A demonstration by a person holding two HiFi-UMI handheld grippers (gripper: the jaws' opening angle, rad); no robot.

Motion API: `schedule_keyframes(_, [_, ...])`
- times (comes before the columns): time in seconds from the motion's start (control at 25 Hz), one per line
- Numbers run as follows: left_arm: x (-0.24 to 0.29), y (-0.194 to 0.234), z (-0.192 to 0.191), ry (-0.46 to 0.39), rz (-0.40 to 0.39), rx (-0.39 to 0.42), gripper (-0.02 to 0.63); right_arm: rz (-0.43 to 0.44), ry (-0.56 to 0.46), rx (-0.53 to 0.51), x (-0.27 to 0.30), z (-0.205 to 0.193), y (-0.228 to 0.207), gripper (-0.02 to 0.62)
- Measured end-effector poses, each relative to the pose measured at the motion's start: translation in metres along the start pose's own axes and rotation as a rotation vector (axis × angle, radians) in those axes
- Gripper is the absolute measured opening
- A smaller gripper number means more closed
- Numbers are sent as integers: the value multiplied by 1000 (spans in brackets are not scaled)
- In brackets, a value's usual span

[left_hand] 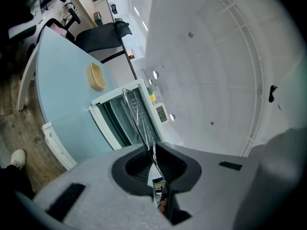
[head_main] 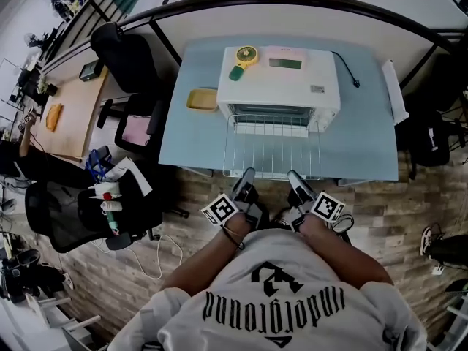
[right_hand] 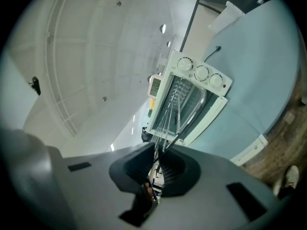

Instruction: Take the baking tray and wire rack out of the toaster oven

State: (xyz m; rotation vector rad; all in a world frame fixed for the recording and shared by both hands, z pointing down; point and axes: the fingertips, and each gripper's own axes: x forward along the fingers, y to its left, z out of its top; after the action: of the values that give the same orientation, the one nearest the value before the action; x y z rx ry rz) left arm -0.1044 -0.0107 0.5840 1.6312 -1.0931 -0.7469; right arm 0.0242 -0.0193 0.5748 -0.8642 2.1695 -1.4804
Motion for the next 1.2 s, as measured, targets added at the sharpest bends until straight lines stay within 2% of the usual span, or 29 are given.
schedule_keyframes(0.12, [1,-4,1,28,-38,42,21,-2,-16,-28,-3,1,7,28])
schedule_keyframes(0.24, [1,-6,-3,63,-38,-19,23,2,-50,-47,-5,1,13,29])
schedule_keyframes(0.36, [2,-7,-3,115,-63,0,23,-54,-96,-40,-13,-3,10,29])
schedule_keyframes(0.52, [2,-13,2,184,-118,55,23,-37,-156,-83,-14,-7,28,29])
schedule_keyframes(0.76, [0,-18,-1,302,-162,71,25,-89,-270,-86,-27,-16,35,31])
schedule_keyframes(0.88, [0,-18,-6,361,-180,75,25,-150,-317,-77,-39,-22,32,31])
schedule_keyframes(1.2, [8,-23,-30,491,-239,74,26,-204,-442,-79,-66,-25,26,33])
